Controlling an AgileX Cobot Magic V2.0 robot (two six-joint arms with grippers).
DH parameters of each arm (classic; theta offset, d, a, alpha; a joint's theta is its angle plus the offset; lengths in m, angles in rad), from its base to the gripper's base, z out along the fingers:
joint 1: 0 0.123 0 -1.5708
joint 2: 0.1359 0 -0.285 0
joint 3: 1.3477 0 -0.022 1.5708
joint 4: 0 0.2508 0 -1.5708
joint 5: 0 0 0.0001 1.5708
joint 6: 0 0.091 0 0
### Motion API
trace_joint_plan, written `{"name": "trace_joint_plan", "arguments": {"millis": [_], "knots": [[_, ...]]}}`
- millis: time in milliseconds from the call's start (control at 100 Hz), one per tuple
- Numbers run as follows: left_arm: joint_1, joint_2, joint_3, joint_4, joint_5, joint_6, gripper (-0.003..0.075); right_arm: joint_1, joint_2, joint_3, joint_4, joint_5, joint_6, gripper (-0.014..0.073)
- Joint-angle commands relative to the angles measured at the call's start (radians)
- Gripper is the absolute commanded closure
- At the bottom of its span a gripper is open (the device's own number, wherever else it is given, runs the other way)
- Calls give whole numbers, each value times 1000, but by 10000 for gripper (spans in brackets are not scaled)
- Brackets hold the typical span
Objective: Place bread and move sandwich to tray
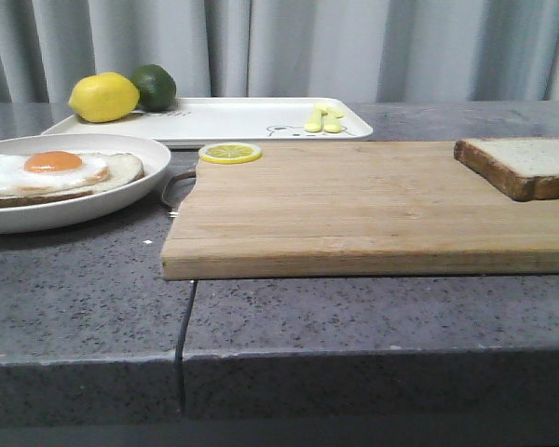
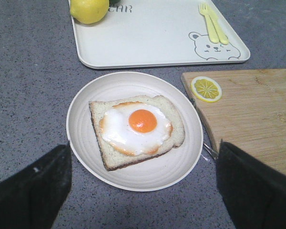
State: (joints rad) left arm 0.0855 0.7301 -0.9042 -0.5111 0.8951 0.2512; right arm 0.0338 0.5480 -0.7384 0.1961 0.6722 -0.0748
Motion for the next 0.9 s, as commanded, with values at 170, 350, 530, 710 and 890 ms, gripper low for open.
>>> {"name": "trace_joint_plan", "arguments": {"millis": [170, 350, 530, 710, 890], "knots": [[-3, 3, -36, -36, -58, 1, 146, -277, 181, -33, 438, -114, -388, 53], [-3, 3, -36, -36, -58, 1, 146, -412, 307, -30, 743, -98, -612, 53], [-3, 3, -36, -36, -58, 1, 146, -461, 441, -30, 904, -79, -715, 53], [-3, 3, -36, -36, -58, 1, 146, -472, 569, -30, 1017, -77, -761, 53], [-3, 3, -36, -36, -58, 1, 146, -472, 685, -30, 1034, -46, -772, 53]]}}
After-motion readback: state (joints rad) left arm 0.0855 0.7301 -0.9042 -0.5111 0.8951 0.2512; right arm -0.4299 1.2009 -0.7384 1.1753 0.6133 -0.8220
